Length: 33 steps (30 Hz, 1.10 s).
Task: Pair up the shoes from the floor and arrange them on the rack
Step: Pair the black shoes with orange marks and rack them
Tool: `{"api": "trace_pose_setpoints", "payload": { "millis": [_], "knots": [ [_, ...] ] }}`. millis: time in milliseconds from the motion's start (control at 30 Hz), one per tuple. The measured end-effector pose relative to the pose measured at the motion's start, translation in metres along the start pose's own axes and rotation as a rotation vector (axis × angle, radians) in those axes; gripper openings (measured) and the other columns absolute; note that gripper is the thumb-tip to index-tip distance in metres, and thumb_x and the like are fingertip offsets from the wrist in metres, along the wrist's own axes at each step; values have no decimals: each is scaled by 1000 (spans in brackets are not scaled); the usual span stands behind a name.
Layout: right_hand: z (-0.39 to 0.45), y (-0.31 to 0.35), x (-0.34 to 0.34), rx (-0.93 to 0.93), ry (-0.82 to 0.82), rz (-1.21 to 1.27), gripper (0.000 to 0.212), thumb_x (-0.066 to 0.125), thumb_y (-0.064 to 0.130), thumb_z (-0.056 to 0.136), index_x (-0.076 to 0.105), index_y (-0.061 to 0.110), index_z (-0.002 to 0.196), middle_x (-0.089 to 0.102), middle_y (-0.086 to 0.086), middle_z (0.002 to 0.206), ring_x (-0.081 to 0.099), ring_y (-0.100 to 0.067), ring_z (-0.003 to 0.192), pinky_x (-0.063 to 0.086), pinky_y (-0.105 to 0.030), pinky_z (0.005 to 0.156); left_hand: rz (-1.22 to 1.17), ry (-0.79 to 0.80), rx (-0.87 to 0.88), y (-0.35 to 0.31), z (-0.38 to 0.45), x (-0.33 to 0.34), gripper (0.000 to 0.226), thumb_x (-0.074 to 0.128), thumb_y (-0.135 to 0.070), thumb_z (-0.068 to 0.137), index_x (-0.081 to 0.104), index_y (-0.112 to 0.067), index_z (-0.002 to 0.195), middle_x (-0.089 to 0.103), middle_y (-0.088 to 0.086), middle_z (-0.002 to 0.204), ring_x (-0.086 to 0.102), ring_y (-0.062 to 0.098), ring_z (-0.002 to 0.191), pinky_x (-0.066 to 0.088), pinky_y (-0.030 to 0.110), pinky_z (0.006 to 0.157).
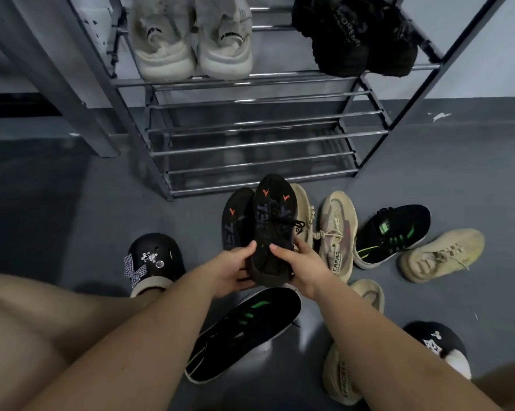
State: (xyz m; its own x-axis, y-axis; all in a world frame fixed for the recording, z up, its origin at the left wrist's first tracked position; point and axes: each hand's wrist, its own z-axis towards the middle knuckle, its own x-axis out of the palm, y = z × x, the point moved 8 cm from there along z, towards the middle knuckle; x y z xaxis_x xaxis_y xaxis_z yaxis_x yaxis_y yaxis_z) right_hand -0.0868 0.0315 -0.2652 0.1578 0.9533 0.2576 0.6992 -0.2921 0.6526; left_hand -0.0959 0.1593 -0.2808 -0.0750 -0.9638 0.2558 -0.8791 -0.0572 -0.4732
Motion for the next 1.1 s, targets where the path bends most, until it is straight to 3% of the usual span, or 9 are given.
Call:
{"api": "trace_pose_setpoints", "payload": {
  "millis": [100, 200, 267, 333, 400, 533, 833, 933, 1100],
  "knots": [
    [17, -7, -14, 23, -59, 48, 48, 67, 5, 84, 52, 11, 129, 69, -9, 108, 68, -21, 87, 57, -31, 57, 160, -86, 39, -2, 16, -3, 34, 48, -44, 94, 53, -22, 120, 59, 3, 119, 53, 19, 110, 41, 29, 88],
    [29, -10, -27, 29, -120, 89, 47, 65, 1, 85, 50, 9, 128, 67, -7, 105, 67, -19, 82, 56, -28, 51, 281, -413, 230, -16, 30, -36, 29, 56, -29, 92, 58, -18, 119, 59, 4, 115, 55, 22, 108, 41, 30, 93],
    [38, -12, -39, 27, -168, 75, 50, 66, -1, 84, 47, 10, 130, 64, -8, 110, 65, -17, 82, 57, -31, 58, 370, -597, 269, -17, 33, -60, 35, 62, -26, 89, 57, -14, 122, 59, 7, 116, 56, 27, 111, 41, 30, 92],
    [46, -16, -48, 27, -194, 23, 54, 67, 1, 83, 48, 10, 132, 64, -8, 112, 64, -20, 87, 55, -34, 72, 389, -661, 190, -9, 39, -74, 49, 65, -30, 86, 50, -14, 130, 53, 10, 129, 53, 30, 116, 41, 34, 95],
    [54, -21, -56, 32, -204, -23, 53, 69, 2, 82, 50, 11, 131, 65, -7, 111, 64, -24, 95, 54, -39, 84, 287, -619, 65, 8, 51, -78, 59, 65, -34, 86, 42, -14, 136, 47, 10, 138, 49, 31, 121, 41, 37, 98],
    [63, -25, -67, 13, -200, -199, 56, 72, 9, 81, 52, 14, 133, 66, -6, 116, 63, -24, 107, 48, -42, 100, 58, -457, -102, 32, 63, -63, 50, 63, -38, 86, 48, -18, 129, 53, 8, 132, 50, 31, 120, 45, 44, 95],
    [67, -21, -69, -5, -177, -428, 58, 72, 21, 83, 48, 16, 135, 64, 1, 107, 61, -17, 102, 47, -36, 102, -50, -553, -45, 34, 75, -63, 86, 77, -25, 76, 28, -19, 145, 45, 8, 142, 48, 29, 125, 39, 43, 106],
    [65, -19, -71, -32, -215, -444, 67, 73, 20, 81, 41, 13, 140, 61, 1, 120, 60, -19, 110, 46, -34, 102, -99, -482, -63, 37, 79, -54, 79, 75, -22, 78, 30, -20, 143, 48, 3, 138, 49, 27, 124, 43, 39, 99],
    [62, -26, -78, -43, -285, -369, 65, 75, 19, 80, 42, 4, 133, 60, -10, 126, 60, -22, 110, 48, -36, 99, -79, -373, -28, 31, 77, -32, 48, 73, -16, 80, 56, -11, 124, 62, 4, 121, 57, 20, 106, 42, 28, 90]
  ]
}}
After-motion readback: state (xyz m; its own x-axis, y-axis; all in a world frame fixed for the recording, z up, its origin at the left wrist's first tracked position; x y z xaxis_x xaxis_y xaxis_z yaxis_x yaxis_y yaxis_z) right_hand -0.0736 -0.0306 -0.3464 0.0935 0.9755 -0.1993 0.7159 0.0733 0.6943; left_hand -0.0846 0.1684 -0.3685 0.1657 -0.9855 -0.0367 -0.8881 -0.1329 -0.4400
